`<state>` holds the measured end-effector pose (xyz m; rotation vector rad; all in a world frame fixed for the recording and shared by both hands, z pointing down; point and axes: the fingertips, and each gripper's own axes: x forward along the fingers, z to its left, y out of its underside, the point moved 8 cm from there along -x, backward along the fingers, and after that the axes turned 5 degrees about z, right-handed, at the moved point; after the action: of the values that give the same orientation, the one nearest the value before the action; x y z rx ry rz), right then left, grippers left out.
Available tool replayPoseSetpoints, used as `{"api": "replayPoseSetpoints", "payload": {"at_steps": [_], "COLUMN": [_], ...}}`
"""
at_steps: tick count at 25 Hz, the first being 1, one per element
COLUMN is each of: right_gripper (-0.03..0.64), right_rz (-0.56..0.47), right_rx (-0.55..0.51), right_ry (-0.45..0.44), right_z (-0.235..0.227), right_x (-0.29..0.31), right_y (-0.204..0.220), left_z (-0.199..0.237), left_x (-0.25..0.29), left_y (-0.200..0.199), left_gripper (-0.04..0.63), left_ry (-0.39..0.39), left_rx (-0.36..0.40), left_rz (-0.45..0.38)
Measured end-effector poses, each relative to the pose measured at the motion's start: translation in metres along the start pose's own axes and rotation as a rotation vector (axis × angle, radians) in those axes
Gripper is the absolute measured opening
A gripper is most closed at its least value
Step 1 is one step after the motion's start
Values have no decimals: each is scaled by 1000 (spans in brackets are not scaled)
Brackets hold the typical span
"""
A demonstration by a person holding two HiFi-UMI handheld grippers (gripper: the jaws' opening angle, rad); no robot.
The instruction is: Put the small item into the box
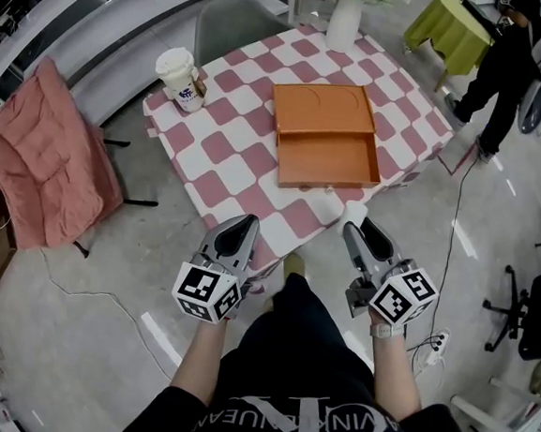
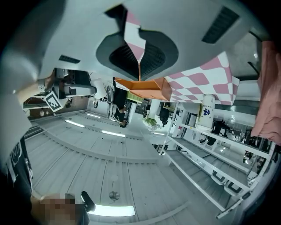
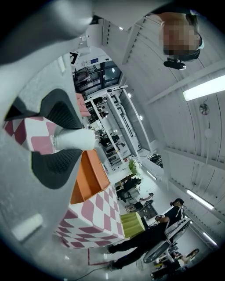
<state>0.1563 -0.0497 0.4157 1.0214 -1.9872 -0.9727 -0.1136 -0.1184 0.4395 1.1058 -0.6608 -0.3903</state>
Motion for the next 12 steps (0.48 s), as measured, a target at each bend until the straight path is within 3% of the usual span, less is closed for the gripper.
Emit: {"api": "replayPoseSetpoints", "payload": {"at_steps": [5, 12], "right_gripper": [141, 141], "right_rz": [-2, 40], "right_rx": [-20, -32], "right_ry": [-35, -33], "right_z": [-2, -21], "right_x": [20, 38], "right_y": [-17, -26], "left_z": [8, 8], "left_x": [13, 37], "left_y": [-17, -18], "left_gripper": [18, 18], "left_ry": [-11, 20], "left_rx": [3, 7], "left_rz": [-23, 6]}}
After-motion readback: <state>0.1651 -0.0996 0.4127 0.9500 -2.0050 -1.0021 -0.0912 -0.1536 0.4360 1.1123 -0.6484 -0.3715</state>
